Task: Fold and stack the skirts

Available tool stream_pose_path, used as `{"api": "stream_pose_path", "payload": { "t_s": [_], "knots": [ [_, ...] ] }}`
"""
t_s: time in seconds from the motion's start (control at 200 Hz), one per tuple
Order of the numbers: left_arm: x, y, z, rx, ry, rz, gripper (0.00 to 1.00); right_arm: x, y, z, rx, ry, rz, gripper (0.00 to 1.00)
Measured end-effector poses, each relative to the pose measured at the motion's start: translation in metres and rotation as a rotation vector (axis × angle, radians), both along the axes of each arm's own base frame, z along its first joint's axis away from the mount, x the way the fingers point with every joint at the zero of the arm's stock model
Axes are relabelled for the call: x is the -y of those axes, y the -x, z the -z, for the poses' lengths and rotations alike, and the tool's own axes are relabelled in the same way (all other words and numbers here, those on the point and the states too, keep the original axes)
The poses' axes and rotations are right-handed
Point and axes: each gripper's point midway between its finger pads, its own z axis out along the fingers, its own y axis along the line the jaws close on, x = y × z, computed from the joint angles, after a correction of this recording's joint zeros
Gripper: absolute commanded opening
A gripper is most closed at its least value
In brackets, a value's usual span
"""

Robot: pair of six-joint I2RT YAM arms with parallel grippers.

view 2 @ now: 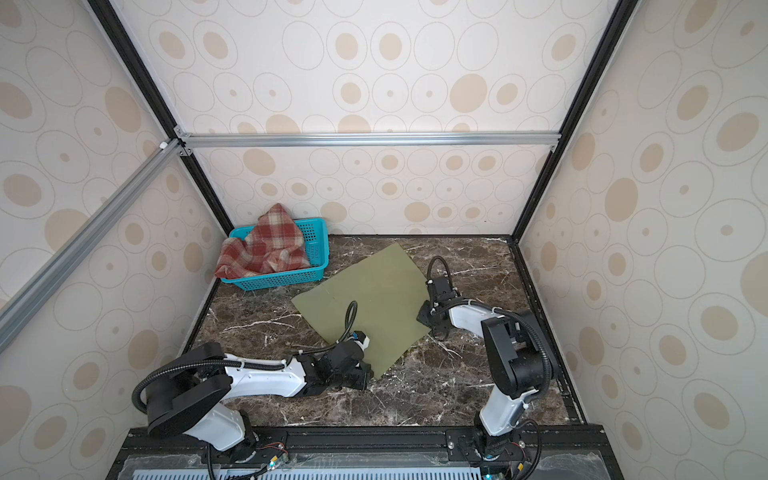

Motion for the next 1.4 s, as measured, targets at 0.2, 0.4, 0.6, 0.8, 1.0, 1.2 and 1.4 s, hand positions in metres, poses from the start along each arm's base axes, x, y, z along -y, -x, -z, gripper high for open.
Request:
{"api": "stream_pose_path", "payload": {
  "t_s": [0.2, 0.4, 0.6, 0.8, 1.0, 1.2, 1.4],
  "knots": [
    [0.014, 0.010, -0.007, 0.010, 0.029, 0.031, 0.09, -0.012, 0.011, -0.009, 0.016, 0.025, -0.074, 0.00],
    [-0.001, -0.014, -0.055, 0.092, 0.107, -0.052, 0.11, -0.072, 0.050, -0.039, 0.061, 0.025, -0.323, 0.00],
    [-0.069, -0.065, -0.098, 0.185, 0.124, -0.259, 0.17, -0.128, 0.104, -0.032, 0.001, 0.009, -0.556, 0.00],
    [-0.157, -0.098, -0.098, 0.233, 0.078, -0.508, 0.18, -0.154, 0.132, -0.005, -0.096, 0.002, -0.656, 0.00],
    [-0.191, -0.111, -0.082, 0.199, 0.041, -0.597, 0.17, -0.158, 0.140, 0.000, -0.126, -0.006, -0.679, 0.00],
    [-0.212, -0.119, -0.055, 0.120, -0.011, -0.638, 0.35, -0.152, 0.146, 0.002, -0.138, 0.006, -0.677, 0.00],
    [-0.222, -0.127, -0.051, 0.109, -0.032, -0.658, 0.52, -0.119, 0.170, 0.001, -0.201, 0.067, -0.664, 0.00]
  ]
}}
